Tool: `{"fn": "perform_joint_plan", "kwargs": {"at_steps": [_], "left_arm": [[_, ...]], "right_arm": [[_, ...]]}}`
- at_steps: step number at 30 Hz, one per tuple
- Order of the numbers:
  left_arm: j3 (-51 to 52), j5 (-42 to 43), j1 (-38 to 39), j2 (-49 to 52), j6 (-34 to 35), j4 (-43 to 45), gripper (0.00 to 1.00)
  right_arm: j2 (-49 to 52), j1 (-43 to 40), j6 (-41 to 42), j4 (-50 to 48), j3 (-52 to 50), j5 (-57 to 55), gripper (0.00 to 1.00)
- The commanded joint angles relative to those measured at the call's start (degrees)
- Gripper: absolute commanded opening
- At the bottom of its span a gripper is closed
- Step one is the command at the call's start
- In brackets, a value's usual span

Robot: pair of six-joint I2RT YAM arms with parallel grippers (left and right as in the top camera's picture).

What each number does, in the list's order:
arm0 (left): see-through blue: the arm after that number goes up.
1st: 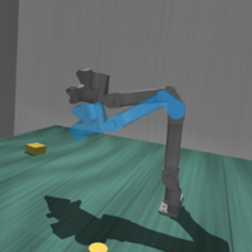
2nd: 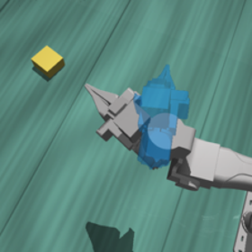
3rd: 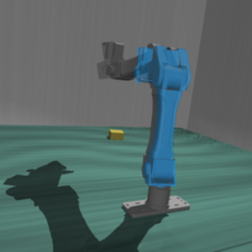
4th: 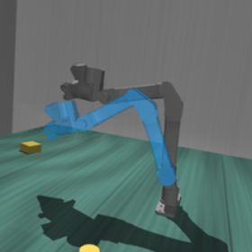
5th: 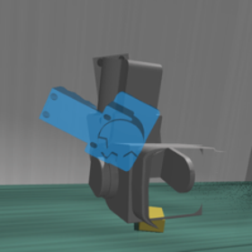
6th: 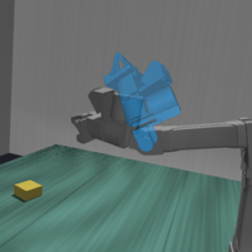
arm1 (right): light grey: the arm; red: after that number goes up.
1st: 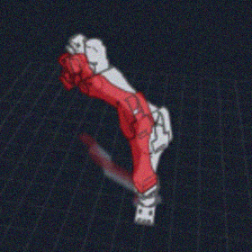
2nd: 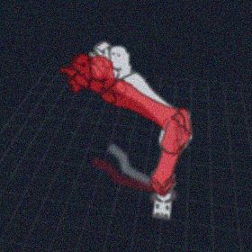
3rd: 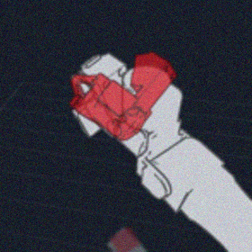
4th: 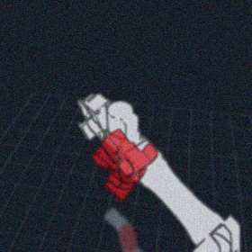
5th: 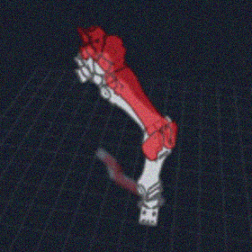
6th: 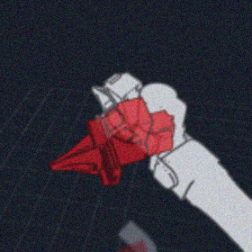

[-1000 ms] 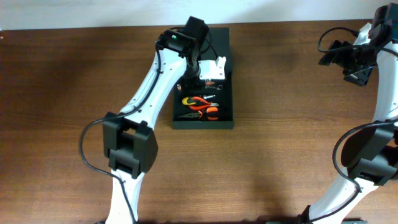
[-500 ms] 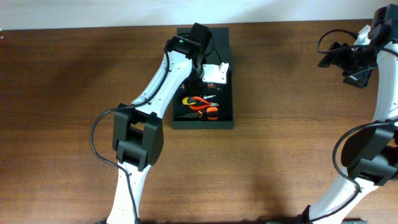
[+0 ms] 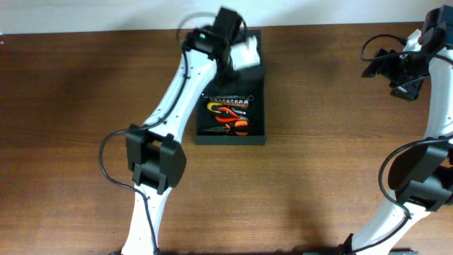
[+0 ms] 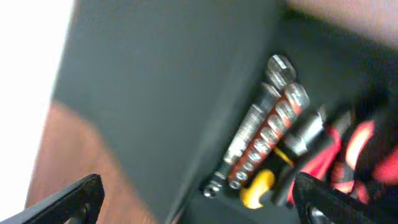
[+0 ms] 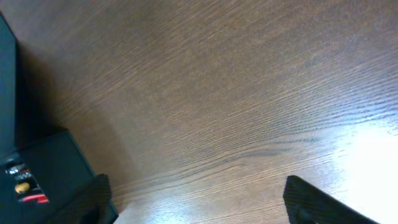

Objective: Pack container
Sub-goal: 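Carry the socket rail with the left gripper into the box and release, then raise both grippers to the box lid's top corners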

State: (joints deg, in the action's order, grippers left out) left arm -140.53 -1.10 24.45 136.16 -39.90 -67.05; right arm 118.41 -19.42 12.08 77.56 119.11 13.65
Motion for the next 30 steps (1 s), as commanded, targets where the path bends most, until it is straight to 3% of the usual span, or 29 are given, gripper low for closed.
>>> {"fn": "perform_joint_plan", "kwargs": {"at_steps": [1, 3, 5, 7, 8, 9, 11, 12, 13, 15, 16, 22, 30], "left_arm": [[-7.6, -0.8, -2.1, -3.1, 22.0, -1.5, 0.99], [-10.6, 0.2, -3.5, -3.7, 26.6, -2.6, 0.99], [-11.5, 0.2, -4.9, -4.0, 26.6, -2.6, 0.99], [-11.4, 0.2, -7.1, -3.9, 29.2, -2.7, 0.99], [-11.3, 0.2, -8.3, -3.6, 31.8, -2.8, 0.99], [-11.3, 0.2, -9.6, -3.1, 35.1, -3.2, 0.99], [-11.2, 0.6, -12.1, -2.0, 40.3, -4.3, 0.80], [-11.2, 2.2, -13.4, -1.5, 41.8, -4.8, 0.63], [-11.2, 5.1, -14.7, -0.9, 42.1, -5.0, 0.40], [-11.2, 11.3, -16.9, 0.2, 42.2, -5.0, 0.08], [-11.2, 13.9, -18.0, 0.9, 43.2, -5.0, 0.02], [-11.2, 29.8, -23.9, 6.0, 45.0, -4.1, 0.02], [-11.2, 49.1, -28.0, 15.5, 45.1, -0.7, 0.02]], "right_arm": [[0.3, 0.0, 0.4, 0.0, 0.0, 3.6, 0.76], [0.3, 0.3, 0.4, -0.1, 0.0, 6.3, 0.66], [0.3, 0.9, 0.4, -0.6, 0.0, 7.5, 0.49], [0.3, 2.0, 0.4, -1.6, 0.0, 7.6, 0.15], [0.3, 2.7, 0.4, -2.4, 0.0, 7.6, 0.05], [0.4, 3.7, 0.4, -3.6, 0.0, 7.6, 0.04], [0.4, 5.7, 0.3, -5.9, -0.1, 7.6, 0.04], [0.5, 6.7, 0.2, -7.2, -0.1, 7.8, 0.04], [0.7, 7.9, 0.2, -8.7, -0.1, 8.2, 0.04], [1.2, 9.9, -1.5, -11.5, -0.1, 11.1, 0.04], [1.7, 11.0, -2.2, -13.1, -0.1, 12.8, 0.04], [5.5, 13.6, -1.7, -18.6, -0.1, 16.8, 0.04], [13.9, 13.5, -1.7, -22.6, -0.1, 30.2, 0.04]]}}
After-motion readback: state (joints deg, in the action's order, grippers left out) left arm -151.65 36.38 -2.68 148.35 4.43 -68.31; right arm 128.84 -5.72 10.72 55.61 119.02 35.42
